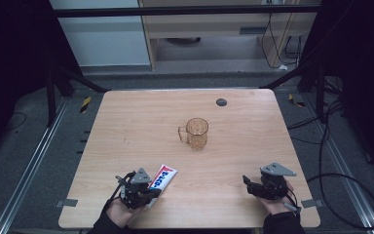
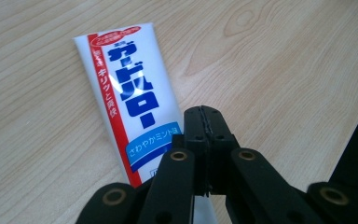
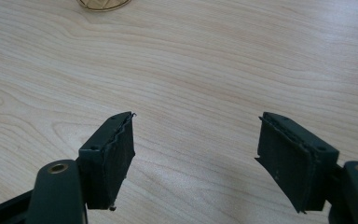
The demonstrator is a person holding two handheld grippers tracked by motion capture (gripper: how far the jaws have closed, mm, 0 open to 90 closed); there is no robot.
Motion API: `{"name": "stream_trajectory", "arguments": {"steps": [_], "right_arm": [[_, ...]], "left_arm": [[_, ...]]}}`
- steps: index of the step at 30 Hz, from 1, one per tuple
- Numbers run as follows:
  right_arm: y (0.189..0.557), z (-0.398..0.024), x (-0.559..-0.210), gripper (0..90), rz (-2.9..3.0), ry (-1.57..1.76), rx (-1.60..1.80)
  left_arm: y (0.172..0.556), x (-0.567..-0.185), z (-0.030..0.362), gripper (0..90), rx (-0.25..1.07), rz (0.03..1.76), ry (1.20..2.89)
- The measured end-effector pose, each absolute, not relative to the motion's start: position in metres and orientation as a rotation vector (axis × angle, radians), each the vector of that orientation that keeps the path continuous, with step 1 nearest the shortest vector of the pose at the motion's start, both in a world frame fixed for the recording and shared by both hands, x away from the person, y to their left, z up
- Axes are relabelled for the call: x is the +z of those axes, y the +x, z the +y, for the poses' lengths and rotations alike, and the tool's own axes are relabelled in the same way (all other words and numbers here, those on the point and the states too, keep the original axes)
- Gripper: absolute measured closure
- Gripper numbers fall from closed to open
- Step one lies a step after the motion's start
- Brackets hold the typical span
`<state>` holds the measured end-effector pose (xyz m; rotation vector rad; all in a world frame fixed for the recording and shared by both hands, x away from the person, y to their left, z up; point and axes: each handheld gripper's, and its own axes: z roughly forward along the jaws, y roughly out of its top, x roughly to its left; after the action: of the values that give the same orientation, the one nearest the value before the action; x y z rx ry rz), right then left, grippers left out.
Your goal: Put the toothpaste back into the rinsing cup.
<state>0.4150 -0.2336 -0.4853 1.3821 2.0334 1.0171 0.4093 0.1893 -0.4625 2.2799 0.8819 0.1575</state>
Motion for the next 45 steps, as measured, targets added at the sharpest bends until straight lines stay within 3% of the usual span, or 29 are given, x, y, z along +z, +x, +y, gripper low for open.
{"name": "stream_trajectory", "arguments": {"steps": [5, 13, 16, 19, 22, 30, 36, 45], "right_arm": [[0.415, -0.234, -0.486, 26.9, 2.034, 1.372, 1.013], [0.415, -0.235, -0.485, 26.9, 2.026, 1.383, 1.015], [0.415, -0.236, -0.486, 26.9, 2.025, 1.382, 1.014], [0.415, -0.238, -0.485, 26.6, 2.024, 1.391, 1.021], [0.415, -0.238, -0.486, 26.5, 2.024, 1.384, 1.013], [0.416, -0.238, -0.486, 26.3, 2.025, 1.384, 1.011], [0.415, -0.237, -0.485, 26.3, 2.025, 1.384, 1.006], [0.415, -0.236, -0.486, 26.2, 2.032, 1.381, 0.998]], "left_arm": [[0.409, -0.458, 0.193, 88.3, 0.170, 0.901, 2.263], [0.414, -0.440, 0.205, 78.5, 0.218, 0.937, 2.203], [0.420, -0.434, 0.212, 69.4, 0.237, 0.964, 2.189], [0.426, -0.429, 0.214, 49.6, 0.294, 1.003, 2.200], [0.431, -0.427, 0.214, 37.6, 0.324, 1.028, 2.214], [0.451, -0.424, 0.213, 22.5, 0.326, 1.132, 2.215], [0.462, -0.421, 0.202, 17.6, 0.324, 1.130, 2.236], [0.474, -0.422, 0.176, 19.9, 0.313, 1.093, 2.292]]}}
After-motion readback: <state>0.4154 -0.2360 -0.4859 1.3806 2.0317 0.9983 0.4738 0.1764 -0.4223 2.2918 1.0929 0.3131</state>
